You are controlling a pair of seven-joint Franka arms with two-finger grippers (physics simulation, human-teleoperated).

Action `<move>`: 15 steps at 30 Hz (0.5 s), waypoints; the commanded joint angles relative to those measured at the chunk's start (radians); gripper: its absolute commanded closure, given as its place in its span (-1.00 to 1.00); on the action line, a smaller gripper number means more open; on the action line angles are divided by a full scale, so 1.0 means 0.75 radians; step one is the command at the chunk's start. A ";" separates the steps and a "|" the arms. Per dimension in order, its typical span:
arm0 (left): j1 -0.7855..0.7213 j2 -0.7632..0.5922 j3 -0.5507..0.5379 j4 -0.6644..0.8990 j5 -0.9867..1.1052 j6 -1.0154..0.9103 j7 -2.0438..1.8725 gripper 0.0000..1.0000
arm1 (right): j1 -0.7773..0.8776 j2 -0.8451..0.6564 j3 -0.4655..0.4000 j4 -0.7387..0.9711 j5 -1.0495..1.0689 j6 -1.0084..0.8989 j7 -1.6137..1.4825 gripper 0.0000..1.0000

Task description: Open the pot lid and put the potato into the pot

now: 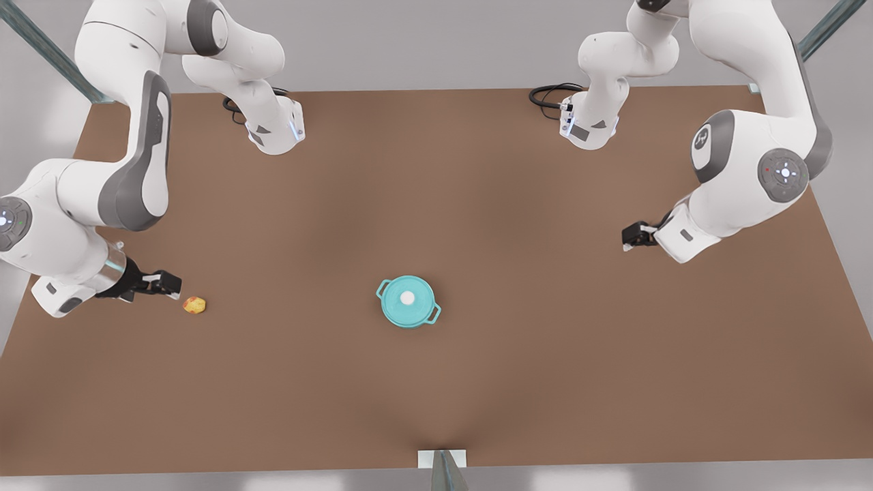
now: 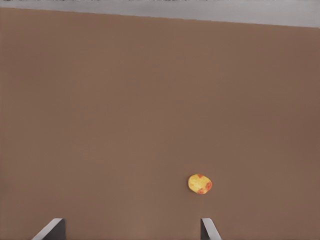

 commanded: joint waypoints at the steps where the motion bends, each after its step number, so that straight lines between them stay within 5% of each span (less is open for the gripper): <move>1: 0.004 -0.001 0.000 0.006 -0.005 0.113 -0.098 -1.00 | 0.000 -0.001 0.000 0.001 0.001 0.043 -0.046 -1.00; 3: -0.092 0.050 -0.004 0.010 0.049 0.211 -0.084 -1.00 | 0.000 -0.003 0.024 0.001 -0.005 0.041 -0.140 -1.00; 6: -0.512 0.222 -0.025 0.165 0.170 0.287 -0.711 -1.00 | -0.002 0.029 0.039 -0.001 -0.025 0.039 -1.635 -1.00; 9: -0.698 0.709 -0.146 0.709 0.134 0.324 -1.380 -1.00 | 0.002 0.027 0.053 -0.001 -0.015 0.051 -1.799 -1.00; 12: -0.743 0.940 -0.125 0.787 0.260 0.443 -1.534 -1.00 | 0.036 0.077 0.053 -0.048 -0.046 0.204 -1.801 -1.00; 15: -0.837 1.036 -0.123 0.809 0.436 0.463 -1.524 -1.00 | 0.063 -0.073 0.055 -0.541 -0.056 0.681 -1.799 -1.00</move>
